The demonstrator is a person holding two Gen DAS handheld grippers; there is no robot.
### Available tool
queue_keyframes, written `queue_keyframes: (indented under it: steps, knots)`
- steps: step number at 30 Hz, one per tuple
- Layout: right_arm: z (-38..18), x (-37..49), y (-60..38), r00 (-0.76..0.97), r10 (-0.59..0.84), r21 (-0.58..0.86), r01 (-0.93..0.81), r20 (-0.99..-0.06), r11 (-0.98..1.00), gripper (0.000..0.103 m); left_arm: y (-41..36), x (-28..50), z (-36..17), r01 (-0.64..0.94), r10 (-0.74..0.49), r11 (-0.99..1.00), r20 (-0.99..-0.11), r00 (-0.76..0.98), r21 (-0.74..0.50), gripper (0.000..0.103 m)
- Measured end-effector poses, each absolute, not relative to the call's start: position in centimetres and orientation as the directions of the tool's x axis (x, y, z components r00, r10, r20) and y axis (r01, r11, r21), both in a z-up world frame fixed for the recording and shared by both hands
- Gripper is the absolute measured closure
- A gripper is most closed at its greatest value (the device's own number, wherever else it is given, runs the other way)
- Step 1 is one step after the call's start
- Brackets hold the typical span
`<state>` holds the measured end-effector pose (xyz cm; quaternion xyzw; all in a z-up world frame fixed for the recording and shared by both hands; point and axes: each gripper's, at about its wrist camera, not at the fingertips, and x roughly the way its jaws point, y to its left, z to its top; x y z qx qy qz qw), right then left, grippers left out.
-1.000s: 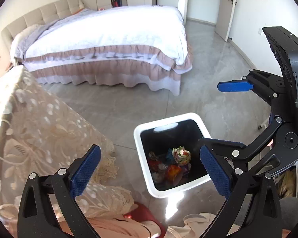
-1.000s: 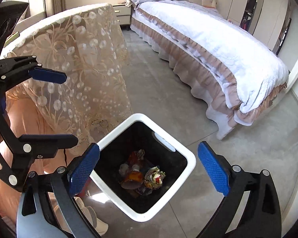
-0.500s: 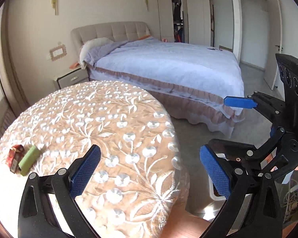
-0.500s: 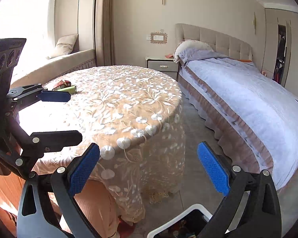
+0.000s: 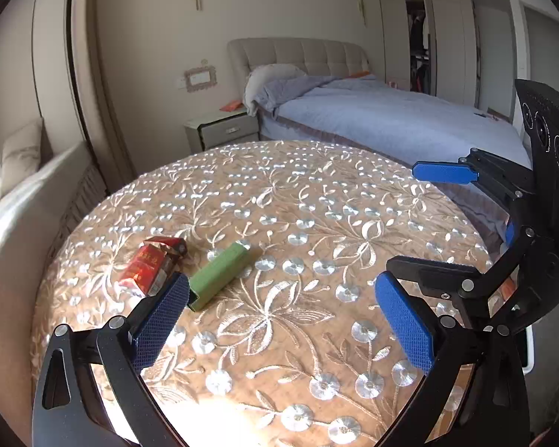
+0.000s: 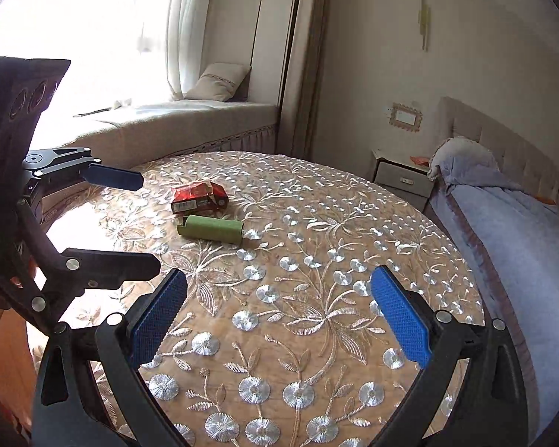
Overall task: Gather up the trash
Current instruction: 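Move both tools back over the table toward the cigarette pack and green tube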
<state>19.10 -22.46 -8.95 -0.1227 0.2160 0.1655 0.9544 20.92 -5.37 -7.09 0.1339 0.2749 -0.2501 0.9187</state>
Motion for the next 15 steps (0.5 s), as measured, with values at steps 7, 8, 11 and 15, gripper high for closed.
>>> queue_keyframes:
  steps: [7, 8, 11, 15]
  knots:
    - [-9.7, 25.7, -17.8, 0.773, 0.371, -0.177, -0.519, -0.515, 0.836, 0.005, -0.9, 26.3, -8.1, 0.456, -0.312, 0.884, -0.593, 0.743, 0.106, 0.005]
    - [-9.8, 26.4, -17.4, 0.757, 0.386, -0.174, -0.541, -0.527, 0.823, 0.005, -0.4, 27.1, -8.4, 0.447, -0.299, 0.888, -0.6, 0.742, 0.11, 0.005]
    - [-10.4, 28.9, -16.2, 0.702, 0.426, -0.172, -0.61, -0.571, 0.774, 0.005, 0.9, 29.9, -9.2, 0.425, -0.261, 0.896, -0.622, 0.738, 0.128, 0.005]
    - [-11.8, 32.0, -14.6, 0.642, 0.421, -0.202, -0.669, -0.64, 0.715, 0.005, 2.2, 33.8, -10.7, 0.422, -0.247, 0.901, -0.681, 0.689, 0.1, 0.005]
